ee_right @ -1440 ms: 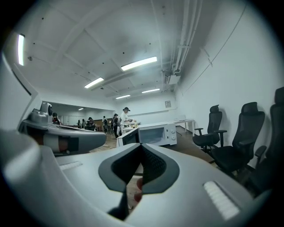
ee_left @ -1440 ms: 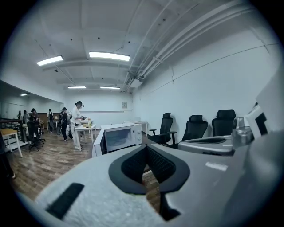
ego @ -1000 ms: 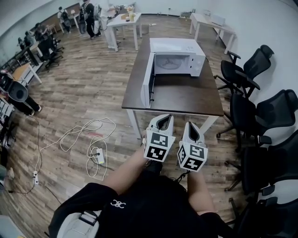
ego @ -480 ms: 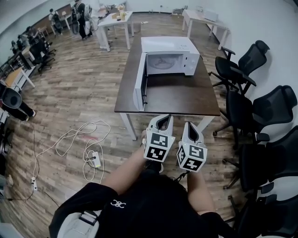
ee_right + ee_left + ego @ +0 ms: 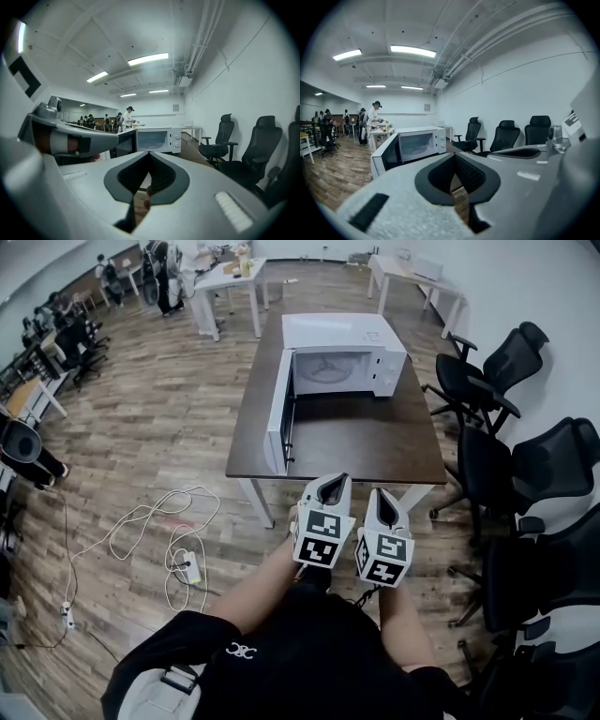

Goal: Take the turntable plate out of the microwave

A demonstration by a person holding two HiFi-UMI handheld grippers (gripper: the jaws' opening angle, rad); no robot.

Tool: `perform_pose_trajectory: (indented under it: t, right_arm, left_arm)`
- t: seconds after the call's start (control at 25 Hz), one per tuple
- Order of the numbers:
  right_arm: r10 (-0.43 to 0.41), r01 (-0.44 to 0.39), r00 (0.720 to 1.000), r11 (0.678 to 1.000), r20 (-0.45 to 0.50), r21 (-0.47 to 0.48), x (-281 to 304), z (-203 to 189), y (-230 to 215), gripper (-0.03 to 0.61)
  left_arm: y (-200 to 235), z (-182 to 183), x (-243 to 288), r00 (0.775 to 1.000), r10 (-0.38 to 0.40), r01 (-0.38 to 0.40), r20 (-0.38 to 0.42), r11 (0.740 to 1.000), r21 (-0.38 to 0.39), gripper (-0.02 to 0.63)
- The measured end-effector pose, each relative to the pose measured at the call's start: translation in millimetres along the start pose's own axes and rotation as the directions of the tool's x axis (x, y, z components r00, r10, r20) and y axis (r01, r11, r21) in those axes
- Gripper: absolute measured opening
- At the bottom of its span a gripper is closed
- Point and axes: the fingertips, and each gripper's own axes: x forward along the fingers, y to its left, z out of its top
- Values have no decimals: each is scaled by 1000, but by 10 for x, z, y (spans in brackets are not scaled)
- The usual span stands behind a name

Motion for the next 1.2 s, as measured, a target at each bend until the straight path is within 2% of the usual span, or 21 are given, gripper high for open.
perform_pose_trajectory:
  t: [0.28,0.8,1.2]
  right_arm:
    - [-22,22,1000,1000,8,-11,520,231,-179,9]
    - [20,-21,1000,999,-17,-37,1606,482,-230,9]
    - [30,-31,999,998,-22,-60,2377,682,-347,9]
  left_arm:
    - [203,196,508,1000,-26,26,12,1000,-1,8]
    - [949,388,1287,999,31,-32,-25,998,-44,8]
    - [1379,584,1959,999,39,-39,-5,997,-66,8]
